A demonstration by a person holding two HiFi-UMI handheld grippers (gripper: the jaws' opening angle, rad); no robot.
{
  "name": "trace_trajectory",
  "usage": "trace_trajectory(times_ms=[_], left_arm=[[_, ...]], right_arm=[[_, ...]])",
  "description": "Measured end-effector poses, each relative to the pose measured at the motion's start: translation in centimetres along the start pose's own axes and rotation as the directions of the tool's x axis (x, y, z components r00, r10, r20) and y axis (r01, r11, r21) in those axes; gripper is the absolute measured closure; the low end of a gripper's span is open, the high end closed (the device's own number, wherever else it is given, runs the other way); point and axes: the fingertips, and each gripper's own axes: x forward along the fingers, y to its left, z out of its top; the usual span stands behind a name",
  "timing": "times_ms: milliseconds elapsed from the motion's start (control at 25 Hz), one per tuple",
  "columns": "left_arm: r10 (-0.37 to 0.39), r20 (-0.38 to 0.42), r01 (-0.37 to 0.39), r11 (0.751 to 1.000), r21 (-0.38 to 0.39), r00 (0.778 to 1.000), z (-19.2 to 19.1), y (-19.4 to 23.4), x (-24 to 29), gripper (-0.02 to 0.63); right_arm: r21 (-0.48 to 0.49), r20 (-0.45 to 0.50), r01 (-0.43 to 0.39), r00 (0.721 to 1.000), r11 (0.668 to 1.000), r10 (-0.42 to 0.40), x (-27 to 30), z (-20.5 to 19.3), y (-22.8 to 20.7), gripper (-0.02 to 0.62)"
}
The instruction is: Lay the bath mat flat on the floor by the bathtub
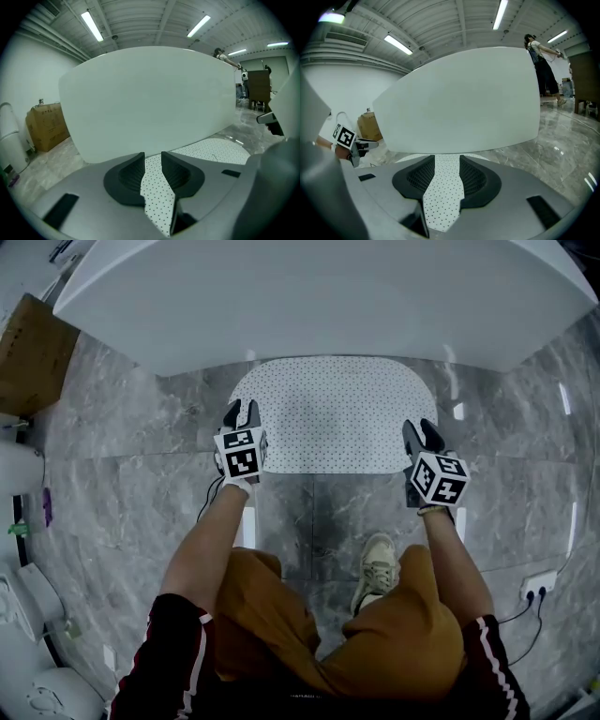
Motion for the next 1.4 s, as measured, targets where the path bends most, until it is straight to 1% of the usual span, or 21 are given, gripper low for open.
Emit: trace_trajectory(times_ms=[160,280,400,480,560,680,880,1040,1160,1280,1400], left_arm=[[-0.016,0.054,0.017,1.0,-0.018,0.998,2.5,-0.2,-1.2,0.483],[-0.04,0.108,0.043,0.999,-0.027,0.993,5.1,-0.2,-3.0,0.488],[-0.068,0.157,0.073,0.997,-0.031,0.985,7.7,-0.1,-4.9,0.491],[-0.092,0.17,0.097,0.995,-0.02,0.981,8.8,-0.2,-6.2,0.491],[-0.122,0.179,0.123,0.992,0.006,0.976,9.8,-0.6,-7.6,0.491],[-0.147,0.207,0.142,0.989,0.04,0.967,11.5,-0.6,-9.8,0.491],[-0.154,0.255,0.156,0.988,0.013,0.955,15.0,0.9,-12.6,0.491],[-0.182,0.247,0.189,0.982,-0.004,0.952,16.8,2.0,-15.0,0.491],[-0.194,0.271,0.211,0.977,-0.037,0.943,18.8,2.6,-16.8,0.491],[-0.205,0.31,0.242,0.967,-0.084,0.928,20.8,2.7,-19.7,0.491],[-0.22,0.352,0.262,0.962,-0.076,0.91,23.0,2.9,-22.1,0.491]], right_arm=[[-0.002,0.017,0.016,1.0,1.0,-0.016,-0.5,1.1,0.0,0.41],[-0.007,0.037,0.034,0.999,0.999,-0.033,-1.3,2.8,-0.1,0.41],[-0.043,0.046,0.053,0.998,0.998,-0.051,-2.4,4.8,-0.1,0.41],[-0.064,0.034,0.061,0.998,0.996,-0.059,-3.1,5.7,0.2,0.41],[-0.087,0.022,0.072,0.997,0.994,-0.071,-4.2,6.8,0.5,0.41],[-0.12,0.027,0.095,0.995,0.988,-0.092,-6.0,9.2,0.8,0.41],[-0.119,0.051,0.128,0.991,0.985,-0.123,-8.3,13.8,0.5,0.41],[-0.124,0.054,0.127,0.991,0.984,-0.121,-10.3,16.8,0.8,0.41],[-0.109,0.109,0.122,0.988,0.986,-0.11,-12.4,20.7,1.5,0.41],[-0.066,0.174,0.073,0.983,0.995,-0.06,-15.0,24.6,2.9,0.416],[-0.028,0.228,0.031,0.973,0.999,-0.024,-17.0,28.3,5.5,0.417]])
